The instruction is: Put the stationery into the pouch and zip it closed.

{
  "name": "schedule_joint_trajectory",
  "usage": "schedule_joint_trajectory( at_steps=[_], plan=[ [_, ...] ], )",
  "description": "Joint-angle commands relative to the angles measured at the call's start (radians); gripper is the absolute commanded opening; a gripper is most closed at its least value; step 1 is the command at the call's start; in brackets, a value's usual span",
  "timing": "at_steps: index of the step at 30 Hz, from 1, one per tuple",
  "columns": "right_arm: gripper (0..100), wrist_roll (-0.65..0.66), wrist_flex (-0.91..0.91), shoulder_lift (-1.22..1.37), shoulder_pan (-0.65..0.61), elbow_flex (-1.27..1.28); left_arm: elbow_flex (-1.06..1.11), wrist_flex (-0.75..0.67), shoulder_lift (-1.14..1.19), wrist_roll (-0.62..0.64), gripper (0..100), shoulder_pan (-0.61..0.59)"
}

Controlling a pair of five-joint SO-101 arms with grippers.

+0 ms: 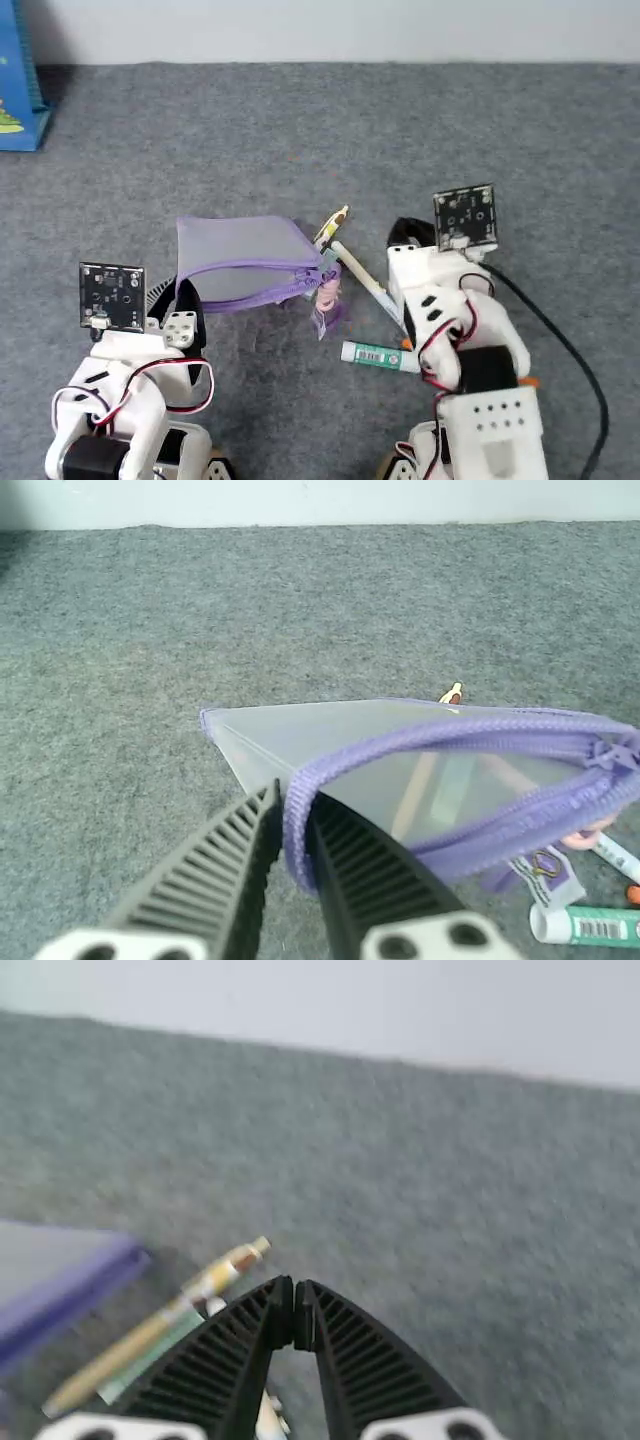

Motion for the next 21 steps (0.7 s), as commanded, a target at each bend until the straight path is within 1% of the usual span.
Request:
schedule_joint_trajectory(
  at_steps=[1,3,5,11,13,17,21],
  plan=[
    [1.3,0.057,0.085,0.110,0.027,-0.063,-0.008,-0.023,0.000,-0.006,1,-0.005],
    [1.3,0.072,0.143,0.189,0.033,-0.107,-0.008,-0.023,0.000,-0.006,1,-0.029],
    [3.5,0.087,0.200,0.280,0.044,-0.169,-0.010,-0.023,0.000,-0.006,1,-0.051],
    [24.3,0.091,0.302,0.588,0.030,-0.365,-0.010,-0.023,0.000,-0.006,1,-0.072],
    [28.0,0.091,0.320,0.694,0.002,-0.430,-0.010,-0.023,0.000,-0.009,1,-0.104],
    [26.9,0.091,0.334,0.877,-0.054,-0.546,-0.010,-0.023,0.003,-0.012,1,-0.163],
    [23.8,0.091,0.326,1.021,-0.119,-0.661,-0.008,-0.021,0.003,-0.012,1,-0.170]
  ],
)
